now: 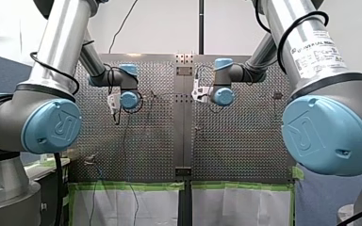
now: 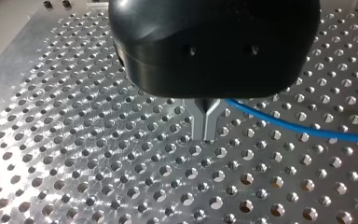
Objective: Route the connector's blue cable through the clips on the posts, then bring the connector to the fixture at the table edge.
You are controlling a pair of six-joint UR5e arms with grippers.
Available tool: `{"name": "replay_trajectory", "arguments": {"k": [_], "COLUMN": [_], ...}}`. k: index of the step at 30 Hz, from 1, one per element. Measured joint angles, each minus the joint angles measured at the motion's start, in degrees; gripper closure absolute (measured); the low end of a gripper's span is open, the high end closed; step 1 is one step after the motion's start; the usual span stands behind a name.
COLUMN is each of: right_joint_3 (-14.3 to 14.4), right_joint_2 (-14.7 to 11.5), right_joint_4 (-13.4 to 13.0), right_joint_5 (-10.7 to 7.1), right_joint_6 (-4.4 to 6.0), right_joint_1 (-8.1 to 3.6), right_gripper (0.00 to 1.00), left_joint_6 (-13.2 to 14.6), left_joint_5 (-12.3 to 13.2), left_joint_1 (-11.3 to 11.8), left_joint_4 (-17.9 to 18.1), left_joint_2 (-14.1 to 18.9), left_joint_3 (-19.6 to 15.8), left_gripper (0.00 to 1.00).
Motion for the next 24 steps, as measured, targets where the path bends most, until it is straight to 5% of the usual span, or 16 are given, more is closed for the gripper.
{"name": "replay_trajectory", "arguments": {"k": [2, 3, 10, 12, 13, 14, 15, 24], "right_joint_3": [-0.04, -0.04, -0.05, -0.06, -0.06, -0.06, -0.06, -0.06], "right_joint_2": [0.00, 0.00, 0.02, 0.02, 0.02, 0.01, 0.02, 0.01], "right_joint_4": [0.04, 0.06, 0.39, 0.54, 0.61, 0.69, 0.77, 1.14], "right_joint_5": [-0.12, -0.17, -0.56, -0.61, -0.64, -0.70, -0.73, -0.81], "right_joint_6": [0.00, 0.00, -0.04, -0.07, -0.10, -0.11, -0.12, -0.06], "right_joint_1": [-0.01, -0.01, -0.01, -0.01, -0.02, -0.01, 0.00, 0.03], "right_gripper": [1.00, 1.00, 1.00, 1.00, 1.00, 1.00, 1.00, 1.00], "left_joint_6": [-0.37, -0.62, -2.58, -3.46, -3.86, -4.28, -4.83, -5.93], "left_joint_5": [0.68, 1.14, 1.29, 1.67, 1.95, 2.28, 2.76, 3.97], "left_joint_1": [0.04, 0.05, -0.24, -0.14, -0.08, 0.00, 0.11, 0.19], "left_joint_4": [0.01, 0.01, -1.18, -1.25, -1.26, -1.29, -1.35, -4.67], "left_joint_2": [-0.01, 0.00, 0.02, 0.03, 0.05, 0.06, 0.06, 0.08], "left_joint_3": [0.00, 0.00, 0.00, 0.00, 0.00, 0.00, 0.00, -0.06], "left_gripper": [1.00, 0.84, 0.55, 0.27, 0.27, 0.07, 0.00, 0.00]}}
